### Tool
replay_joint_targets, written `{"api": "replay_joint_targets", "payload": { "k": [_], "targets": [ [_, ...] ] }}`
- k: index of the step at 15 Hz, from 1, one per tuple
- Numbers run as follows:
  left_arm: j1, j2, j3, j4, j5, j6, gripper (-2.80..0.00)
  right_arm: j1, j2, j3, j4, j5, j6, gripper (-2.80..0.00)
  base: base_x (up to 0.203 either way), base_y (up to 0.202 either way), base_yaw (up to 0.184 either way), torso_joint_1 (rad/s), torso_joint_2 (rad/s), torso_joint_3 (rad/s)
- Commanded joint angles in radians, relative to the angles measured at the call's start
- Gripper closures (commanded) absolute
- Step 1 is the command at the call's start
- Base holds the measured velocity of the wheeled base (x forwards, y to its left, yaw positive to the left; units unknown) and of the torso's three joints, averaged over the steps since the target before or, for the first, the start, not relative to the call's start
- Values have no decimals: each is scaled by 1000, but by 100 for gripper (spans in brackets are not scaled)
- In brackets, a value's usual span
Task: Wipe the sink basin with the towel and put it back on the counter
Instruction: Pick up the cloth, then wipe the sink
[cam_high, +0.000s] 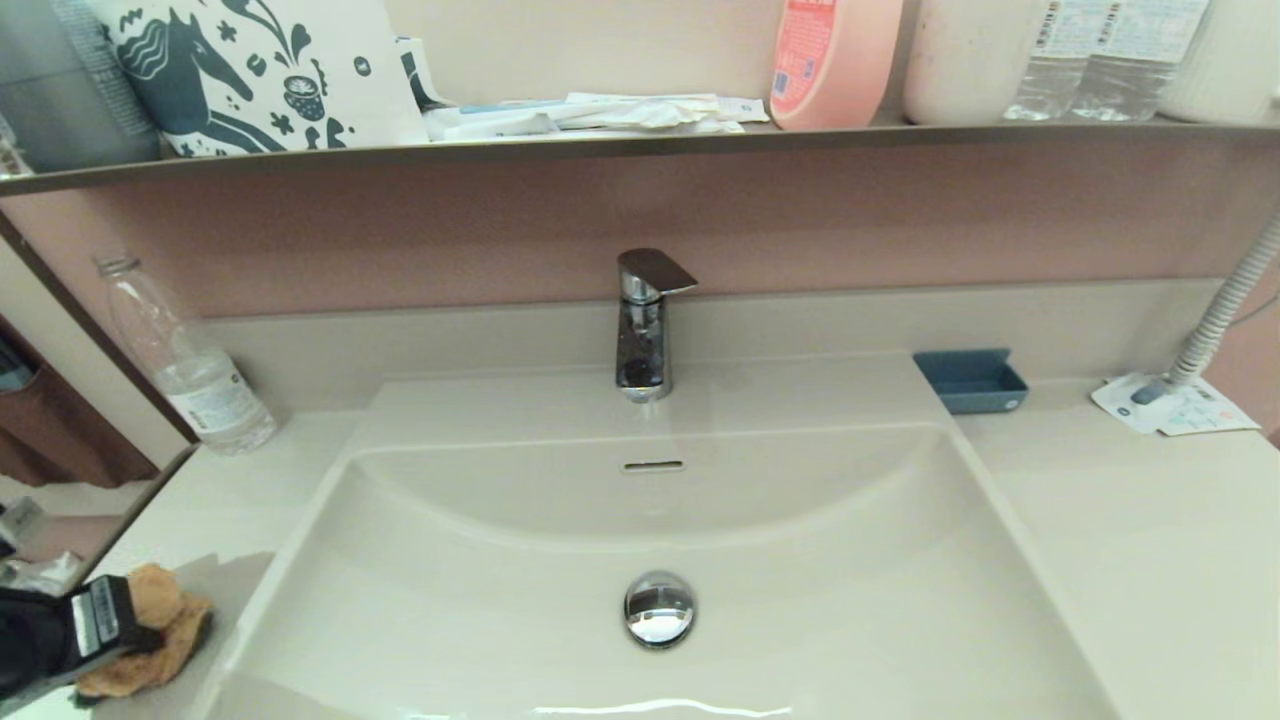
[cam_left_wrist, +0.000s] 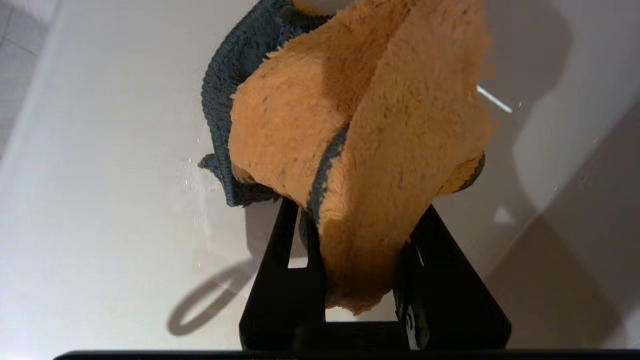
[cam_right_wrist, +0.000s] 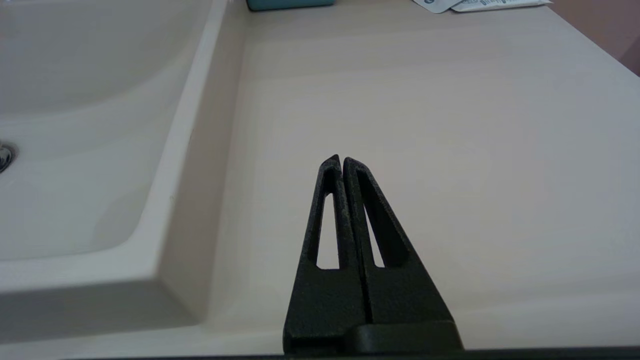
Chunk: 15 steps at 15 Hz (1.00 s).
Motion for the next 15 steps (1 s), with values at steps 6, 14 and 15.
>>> {"api": "replay_joint_targets", "payload": {
  "k": [6, 14, 15],
  "targets": [
    [30, -152, -22, -3, -8, -13, 0, -1, 1, 0, -1, 0, 0, 0, 0, 0, 0, 0, 0, 0],
    [-68, -482, -323, 479, -53, -136, 0, -1, 1, 0, -1, 0, 0, 0, 0, 0, 0, 0, 0, 0],
    [-97, -492, -363, 493, -53, -179, 0, -1, 1, 0, -1, 0, 0, 0, 0, 0, 0, 0, 0, 0]
  ]
}}
